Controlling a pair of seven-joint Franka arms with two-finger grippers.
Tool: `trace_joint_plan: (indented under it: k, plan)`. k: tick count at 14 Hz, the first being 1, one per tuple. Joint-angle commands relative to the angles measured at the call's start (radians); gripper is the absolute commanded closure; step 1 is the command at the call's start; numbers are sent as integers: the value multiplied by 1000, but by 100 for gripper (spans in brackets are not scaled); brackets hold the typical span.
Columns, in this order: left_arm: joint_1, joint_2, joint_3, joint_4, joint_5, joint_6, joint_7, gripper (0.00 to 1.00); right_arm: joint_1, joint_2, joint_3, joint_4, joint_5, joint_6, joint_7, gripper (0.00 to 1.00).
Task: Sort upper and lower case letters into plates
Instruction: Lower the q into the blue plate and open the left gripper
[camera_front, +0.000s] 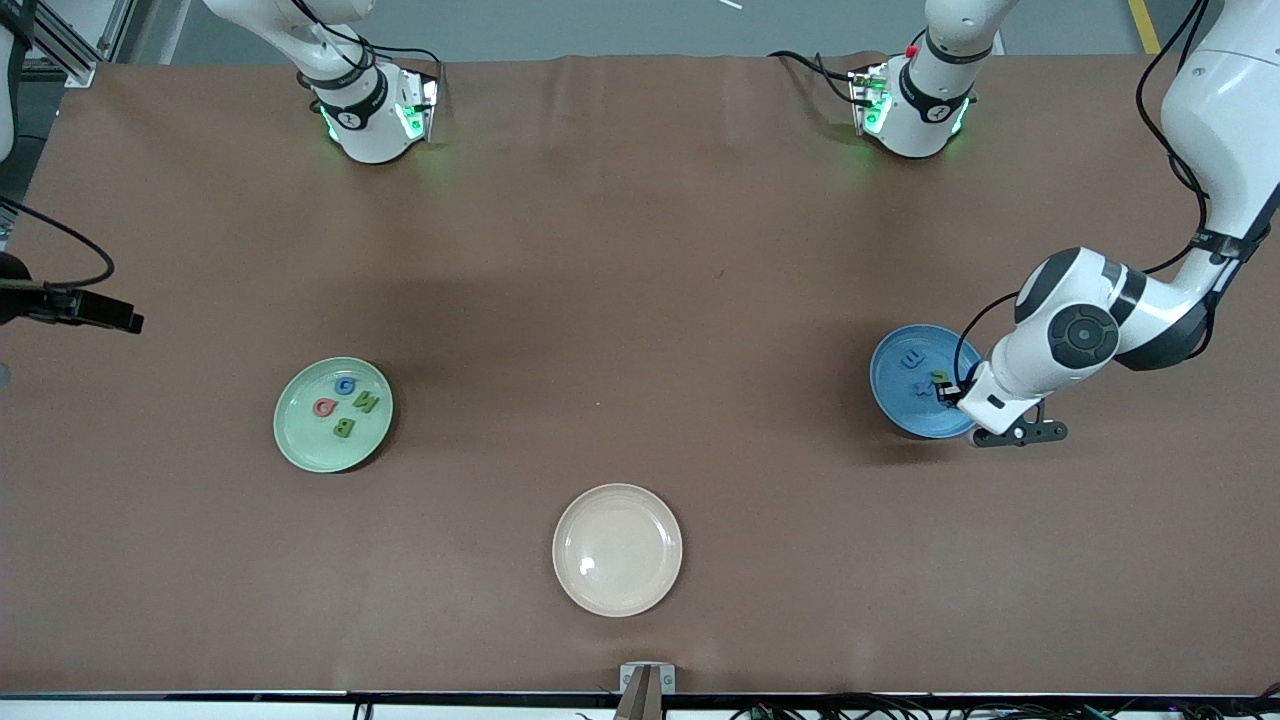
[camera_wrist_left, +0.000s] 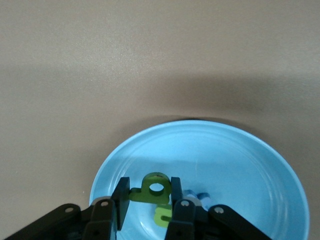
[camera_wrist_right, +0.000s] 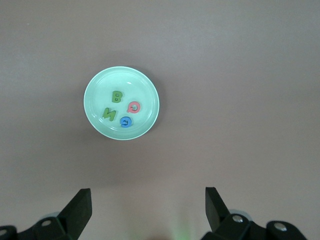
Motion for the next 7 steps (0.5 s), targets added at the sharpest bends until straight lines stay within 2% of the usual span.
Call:
trace_joint_plan:
  k: [1, 7]
  plan:
    - [-16, 25, 21, 18, 18, 2, 11, 83, -2, -115, 7, -131, 15, 46, 1, 0]
    - [-21, 52, 31, 18, 20, 17, 10, 82, 7, -213, 6, -229, 15, 83, 0, 0]
